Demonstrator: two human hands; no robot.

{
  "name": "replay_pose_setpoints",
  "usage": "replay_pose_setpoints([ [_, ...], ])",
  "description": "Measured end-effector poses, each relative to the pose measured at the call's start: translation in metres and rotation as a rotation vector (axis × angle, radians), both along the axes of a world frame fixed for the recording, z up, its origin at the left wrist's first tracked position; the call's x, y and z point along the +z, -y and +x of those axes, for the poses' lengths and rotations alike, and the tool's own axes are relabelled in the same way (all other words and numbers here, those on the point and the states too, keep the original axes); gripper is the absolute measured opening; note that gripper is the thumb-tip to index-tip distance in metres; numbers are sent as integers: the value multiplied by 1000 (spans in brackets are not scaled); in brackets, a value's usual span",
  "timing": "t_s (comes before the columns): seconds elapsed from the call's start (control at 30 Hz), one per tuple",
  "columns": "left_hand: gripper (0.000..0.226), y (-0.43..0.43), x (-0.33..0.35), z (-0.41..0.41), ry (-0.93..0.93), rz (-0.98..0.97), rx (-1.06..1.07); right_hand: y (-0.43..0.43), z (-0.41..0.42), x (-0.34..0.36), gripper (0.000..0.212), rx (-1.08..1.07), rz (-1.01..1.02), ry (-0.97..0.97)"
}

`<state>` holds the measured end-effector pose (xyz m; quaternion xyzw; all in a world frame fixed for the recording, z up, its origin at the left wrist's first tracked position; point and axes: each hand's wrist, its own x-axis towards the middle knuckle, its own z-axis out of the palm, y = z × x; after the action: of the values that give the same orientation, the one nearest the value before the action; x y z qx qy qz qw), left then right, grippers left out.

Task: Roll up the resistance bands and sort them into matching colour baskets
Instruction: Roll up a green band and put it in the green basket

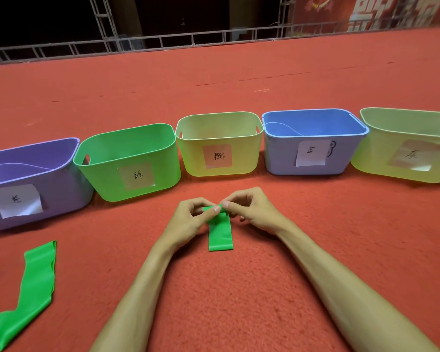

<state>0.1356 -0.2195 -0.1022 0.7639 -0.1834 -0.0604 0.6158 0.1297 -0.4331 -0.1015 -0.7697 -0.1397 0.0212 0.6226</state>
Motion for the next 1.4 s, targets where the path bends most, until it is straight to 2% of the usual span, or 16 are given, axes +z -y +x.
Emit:
replay_pose_setpoints([
  [0.07, 30, 3, 1, -1, 7, 44, 13, 0, -1, 0, 15, -12, 11, 8],
  [0.13, 38, 2, 0, 1, -1, 27, 6, 0, -2, 0, 14, -14, 24, 12],
  [0.4, 12, -1, 1, 1, 25, -35, -37, 0, 0, 3, 15, 31, -13, -15],
  [0.5, 18, -3, 0, 2, 34, -65, -28, -1, 1, 3, 24, -3, -29, -53],
  [0.63, 18, -5, -3, 3, 37, -44, -12, 1, -1, 3, 14, 32, -11, -11],
  [0.77, 24, -1, -1, 2, 4, 27, 3, 4, -3, 3, 16, 22, 27, -4],
  [0.9, 26, 1, 0, 3, -112, -1, 7, 3, -1, 1, 18, 29, 44, -10],
  [1.1, 16, 1, 0, 1, -63, -6, -12, 3, 1, 2, 19, 27, 3, -16],
  [1.2, 21, -2, 0, 0, 16, -6, -14, 2, 1, 4, 16, 5, -6, -42],
  [1.4, 25, -2, -5, 3, 30, 5, -25, 3, -1, 5, 12, 54, 22, 11],
])
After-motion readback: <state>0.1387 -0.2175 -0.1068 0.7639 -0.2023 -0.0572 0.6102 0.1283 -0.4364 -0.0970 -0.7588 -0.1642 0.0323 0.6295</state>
